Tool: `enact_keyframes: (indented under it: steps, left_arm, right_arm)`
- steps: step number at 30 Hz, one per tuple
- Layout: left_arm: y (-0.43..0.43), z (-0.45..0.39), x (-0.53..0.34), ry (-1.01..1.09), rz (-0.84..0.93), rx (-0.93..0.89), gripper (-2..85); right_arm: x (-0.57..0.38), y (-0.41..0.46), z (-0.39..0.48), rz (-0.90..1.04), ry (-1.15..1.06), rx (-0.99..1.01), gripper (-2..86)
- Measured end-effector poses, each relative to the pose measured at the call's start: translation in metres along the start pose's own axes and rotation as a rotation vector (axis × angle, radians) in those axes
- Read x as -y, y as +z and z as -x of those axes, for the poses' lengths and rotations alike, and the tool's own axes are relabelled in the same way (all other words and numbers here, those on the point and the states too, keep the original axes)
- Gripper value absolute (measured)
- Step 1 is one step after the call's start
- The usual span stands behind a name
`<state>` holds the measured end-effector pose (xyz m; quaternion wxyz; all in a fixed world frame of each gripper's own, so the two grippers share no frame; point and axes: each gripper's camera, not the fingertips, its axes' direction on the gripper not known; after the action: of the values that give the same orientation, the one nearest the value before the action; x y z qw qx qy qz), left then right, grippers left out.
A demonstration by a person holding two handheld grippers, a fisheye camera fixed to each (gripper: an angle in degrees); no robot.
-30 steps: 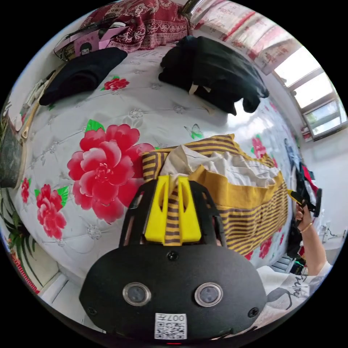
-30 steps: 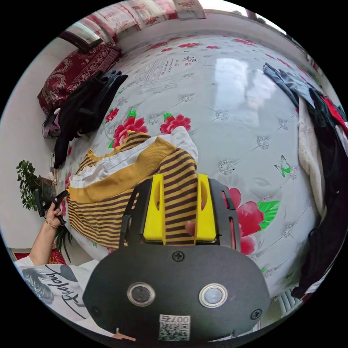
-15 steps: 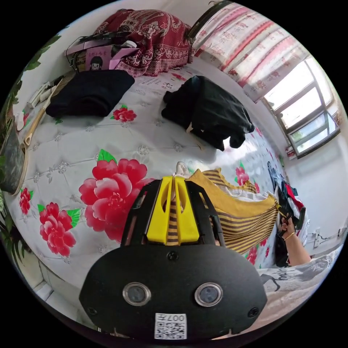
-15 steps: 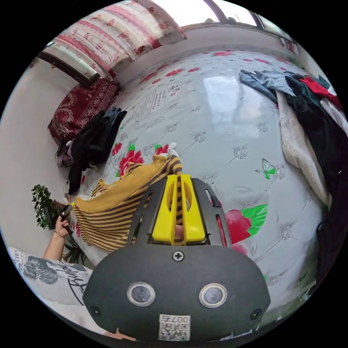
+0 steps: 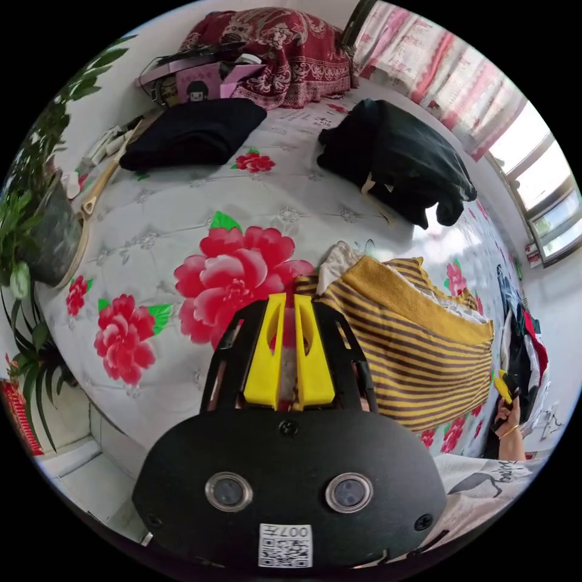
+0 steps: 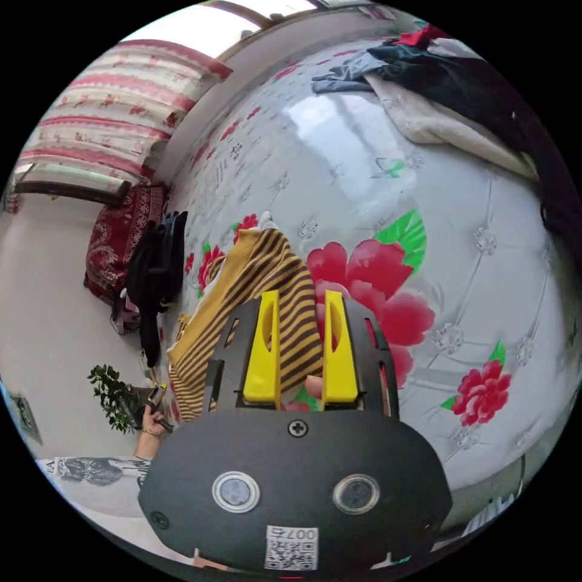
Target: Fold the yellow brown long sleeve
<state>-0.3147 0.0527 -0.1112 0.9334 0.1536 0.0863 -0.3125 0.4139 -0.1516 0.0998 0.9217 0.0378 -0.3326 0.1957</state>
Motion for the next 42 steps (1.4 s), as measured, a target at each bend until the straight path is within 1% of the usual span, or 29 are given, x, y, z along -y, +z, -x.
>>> enact_keyframes:
  steps: [2,4,7,8,9,11,13,15,17,18,19,20,21,23,24,26,27,29,31,32,34,37,38,39,40,41,42]
  left_arm:
    - [-0.016,0.019,-0.026,-0.047,-0.007,-0.030,0.8]
    - [-0.026,0.035,-0.058,-0.084,0.024,-0.081,1.5]
    - [-0.030,0.043,-0.090,-0.084,0.067,-0.116,3.2]
    - [-0.030,0.044,-0.095,-0.081,0.075,-0.119,3.3]
    - [-0.031,0.046,-0.102,-0.076,0.089,-0.126,3.7]
    - [-0.033,0.052,-0.109,-0.080,0.095,-0.141,4.1]
    - [-0.039,0.063,-0.113,-0.092,0.093,-0.169,4.6]
    - [-0.045,0.074,-0.115,-0.102,0.087,-0.185,4.8]
    - [-0.052,0.085,-0.118,-0.110,0.078,-0.189,4.8]
    - [-0.056,0.093,-0.122,-0.117,0.072,-0.188,4.8]
    - [-0.059,0.101,-0.126,-0.126,0.070,-0.190,4.8]
    - [-0.060,0.105,-0.128,-0.130,0.070,-0.192,4.8]
    - [-0.062,0.113,-0.134,-0.140,0.070,-0.200,4.9]
    - [-0.065,0.125,-0.143,-0.156,0.070,-0.215,5.0]
    - [-0.067,0.133,-0.149,-0.164,0.069,-0.226,5.2]
    - [-0.068,0.143,-0.159,-0.172,0.063,-0.239,5.5]
    - [-0.068,0.150,-0.166,-0.178,0.066,-0.248,5.6]
    - [-0.068,0.160,-0.175,-0.188,0.072,-0.267,6.2]
    - [-0.069,0.171,-0.187,-0.198,0.068,-0.311,7.1]
    - [-0.069,0.173,-0.189,-0.196,0.070,-0.327,7.5]
    - [-0.067,0.179,-0.199,-0.171,0.099,-0.407,9.7]
    - [-0.066,0.180,-0.214,-0.122,0.133,-0.471,11.2]
    - [-0.065,0.180,-0.216,-0.115,0.135,-0.476,11.5]
    - [-0.062,0.179,-0.219,-0.104,0.136,-0.493,11.7]
    - [-0.057,0.177,-0.218,-0.107,0.140,-0.512,12.1]
    - [-0.052,0.176,-0.216,-0.110,0.143,-0.523,12.4]
    - [-0.042,0.172,-0.210,-0.117,0.155,-0.541,12.7]
  right_arm:
    - [-0.029,-0.007,-0.029,-0.001,0.090,0.062,8.1]
    - [-0.046,-0.002,-0.046,0.025,0.134,0.097,8.5]
    - [-0.060,0.019,-0.062,0.056,0.201,0.141,8.7]
    - [-0.061,0.018,-0.062,0.010,0.208,0.118,8.5]
    - [-0.059,0.021,-0.061,0.005,0.204,0.127,8.4]
    - [-0.044,0.037,-0.054,0.042,0.212,0.206,7.8]
    - [-0.031,0.043,-0.034,0.050,0.167,0.209,7.2]
    - [-0.016,0.047,0.006,0.068,0.043,0.203,6.4]
    - [-0.011,0.052,0.086,0.109,-0.202,0.256,5.4]
    - [-0.013,0.054,0.109,0.121,-0.269,0.279,5.2]
    - [-0.024,0.057,0.158,0.152,-0.410,0.325,4.8]
    - [-0.042,0.063,0.207,0.196,-0.566,0.358,4.5]
    - [-0.055,0.067,0.233,0.224,-0.653,0.373,4.3]
    - [-0.117,0.091,0.312,0.325,-0.926,0.423,4.1]
    - [-0.135,0.099,0.327,0.355,-0.977,0.434,4.1]
    - [-0.202,0.150,0.363,0.517,-1.115,0.463,4.2]
    - [-0.216,0.165,0.367,0.566,-1.122,0.465,4.3]
    - [-0.258,0.236,0.365,0.768,-1.082,0.402,4.6]
    - [-0.273,0.275,0.355,0.894,-1.068,0.314,4.9]
    - [-0.270,0.284,0.348,0.911,-1.050,0.283,5.0]
    - [-0.251,0.276,0.339,0.857,-1.026,0.296,5.2]
    - [-0.201,0.247,0.312,0.677,-0.962,0.240,5.5]
    - [-0.178,0.236,0.294,0.602,-0.907,0.200,5.6]
    - [-0.167,0.232,0.284,0.569,-0.871,0.182,5.6]
    - [-0.146,0.226,0.262,0.536,-0.780,0.176,5.8]
    - [-0.128,0.225,0.240,0.529,-0.675,0.200,6.0]
    - [-0.121,0.226,0.230,0.526,-0.619,0.204,6.1]
